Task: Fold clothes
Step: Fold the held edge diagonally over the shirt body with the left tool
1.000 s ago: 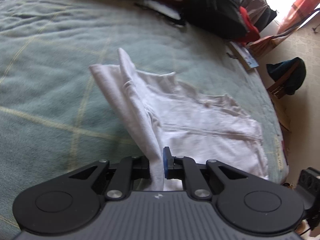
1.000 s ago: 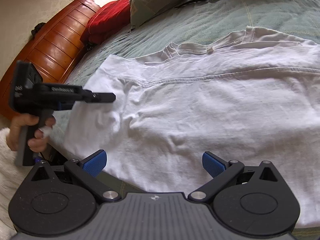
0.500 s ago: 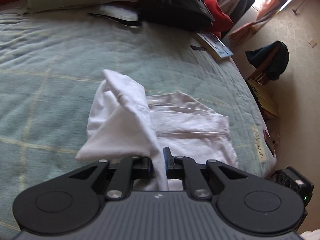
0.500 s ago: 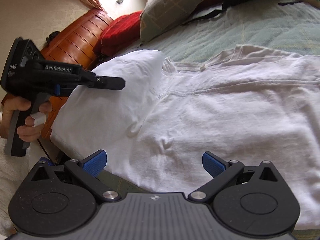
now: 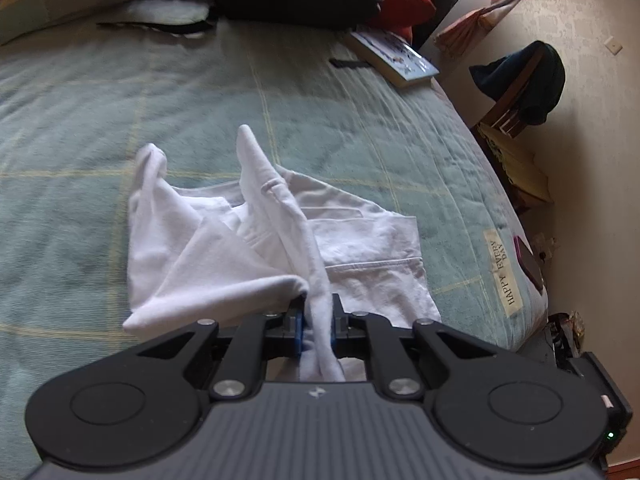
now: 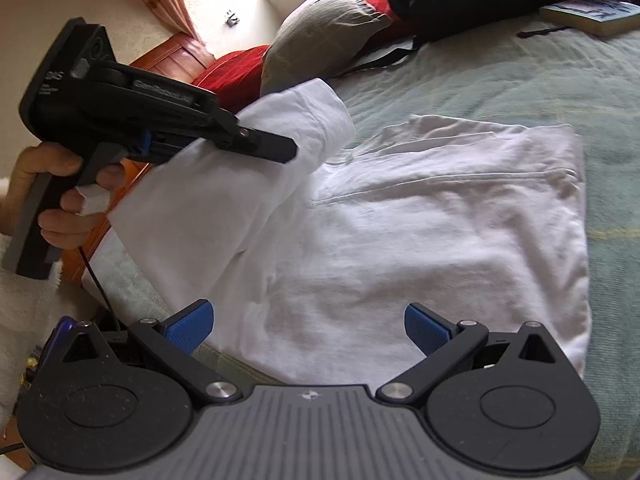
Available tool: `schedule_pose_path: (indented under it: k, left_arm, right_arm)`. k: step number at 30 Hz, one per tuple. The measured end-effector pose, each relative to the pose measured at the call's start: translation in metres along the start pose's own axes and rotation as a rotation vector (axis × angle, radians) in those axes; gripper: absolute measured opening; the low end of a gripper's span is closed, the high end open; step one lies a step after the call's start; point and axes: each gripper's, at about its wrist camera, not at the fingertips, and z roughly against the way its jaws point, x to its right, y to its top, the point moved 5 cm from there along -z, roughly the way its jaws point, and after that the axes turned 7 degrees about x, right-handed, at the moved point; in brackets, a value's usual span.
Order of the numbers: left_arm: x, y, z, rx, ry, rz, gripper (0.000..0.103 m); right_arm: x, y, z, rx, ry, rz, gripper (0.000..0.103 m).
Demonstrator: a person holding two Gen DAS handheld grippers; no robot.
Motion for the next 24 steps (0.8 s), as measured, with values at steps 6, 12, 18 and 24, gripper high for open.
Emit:
schedule_pose_path:
  k: [6, 12, 18, 24]
  left_arm:
    - [0.003, -0.010, -0.025, -0.032, -0.013, 0.023, 0.010]
    - [0.006, -0.020, -0.047, -0.062, -0.013, 0.029, 0.010]
    - [0.003, -0.031, -0.066, -0.084, -0.001, 0.042, 0.010]
    - [0.000, -0.035, -0.074, -0.083, -0.005, 0.057, 0.010]
  right_arm:
    - [0.006, -0.001, 0.003, -0.002, -0.017, -0.011, 0.103]
    - [0.010, -0.003, 0.004, -0.014, -0.033, -0.020, 0.103]
    - [0.012, -0.005, 0.003, -0.018, -0.043, -0.026, 0.103]
    - [0.012, -0.004, 0.001, -0.022, -0.045, -0.027, 0.103]
